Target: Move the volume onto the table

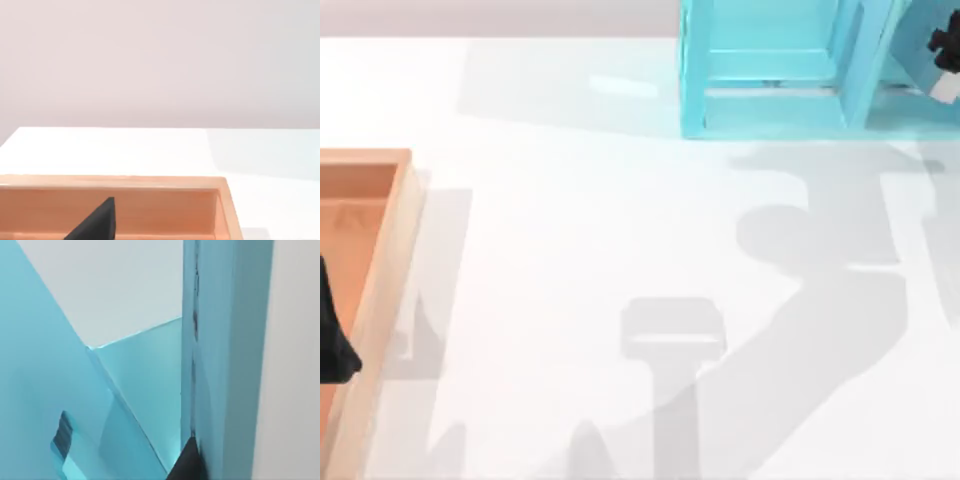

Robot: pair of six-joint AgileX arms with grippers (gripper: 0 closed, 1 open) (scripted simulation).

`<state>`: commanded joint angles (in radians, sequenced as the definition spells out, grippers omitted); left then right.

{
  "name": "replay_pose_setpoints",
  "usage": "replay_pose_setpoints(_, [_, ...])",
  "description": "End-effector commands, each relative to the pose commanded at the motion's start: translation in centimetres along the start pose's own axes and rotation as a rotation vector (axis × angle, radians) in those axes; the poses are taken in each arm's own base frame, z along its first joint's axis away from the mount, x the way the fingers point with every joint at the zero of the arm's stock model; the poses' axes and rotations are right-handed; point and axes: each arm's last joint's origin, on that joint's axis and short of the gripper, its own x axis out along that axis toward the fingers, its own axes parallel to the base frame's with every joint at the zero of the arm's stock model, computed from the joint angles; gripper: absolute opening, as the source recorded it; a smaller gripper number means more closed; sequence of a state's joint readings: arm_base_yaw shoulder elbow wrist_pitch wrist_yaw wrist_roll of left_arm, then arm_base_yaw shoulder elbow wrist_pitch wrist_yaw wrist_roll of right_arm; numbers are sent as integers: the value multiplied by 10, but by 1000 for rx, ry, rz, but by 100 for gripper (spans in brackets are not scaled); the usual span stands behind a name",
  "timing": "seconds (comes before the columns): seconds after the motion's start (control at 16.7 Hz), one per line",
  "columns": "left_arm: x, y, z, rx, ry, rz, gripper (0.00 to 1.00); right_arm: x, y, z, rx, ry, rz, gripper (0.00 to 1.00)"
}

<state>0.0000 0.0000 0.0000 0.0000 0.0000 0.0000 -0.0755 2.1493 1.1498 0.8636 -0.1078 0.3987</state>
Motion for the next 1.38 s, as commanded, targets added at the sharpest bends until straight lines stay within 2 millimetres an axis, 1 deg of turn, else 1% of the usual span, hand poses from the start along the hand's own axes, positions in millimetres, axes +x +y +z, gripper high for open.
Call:
replay_pose_setpoints(0.18, [0,0,0,0,0,0,100,-39,19,41,-3,2,0,0])
replay_pose_setpoints(0.3, [0,0,0,0,0,0,100,-73,32,65,-5,1,2,0])
replay_pose_setpoints(0.42, [0,0,0,0,0,0,100,-109,44,84,-5,-6,6,0])
replay_pose_setpoints(0.54, [0,0,0,0,0,0,100,-142,53,96,-5,-13,12,0])
replay_pose_setpoints(0.6, [0,0,0,0,0,0,100,-157,56,100,-4,-14,13,0])
replay_pose_setpoints(0.72, [0,0,0,0,0,0,100,-178,59,101,-2,-8,13,0])
replay_pose_setpoints(0.84, [0,0,0,0,0,0,100,-190,60,101,0,-3,13,0])
replay_pose_setpoints(0.96, [0,0,0,0,0,0,100,-193,61,101,1,-2,13,0])
replay_pose_setpoints(1.2, [0,0,0,0,0,0,100,-192,61,99,0,4,14,0])
replay_pose_setpoints(1.32, [0,0,0,0,0,0,100,-186,68,97,-37,4,19,0])
replay_pose_setpoints(1.38, [0,0,0,0,0,0,100,-180,75,93,-74,7,23,0])
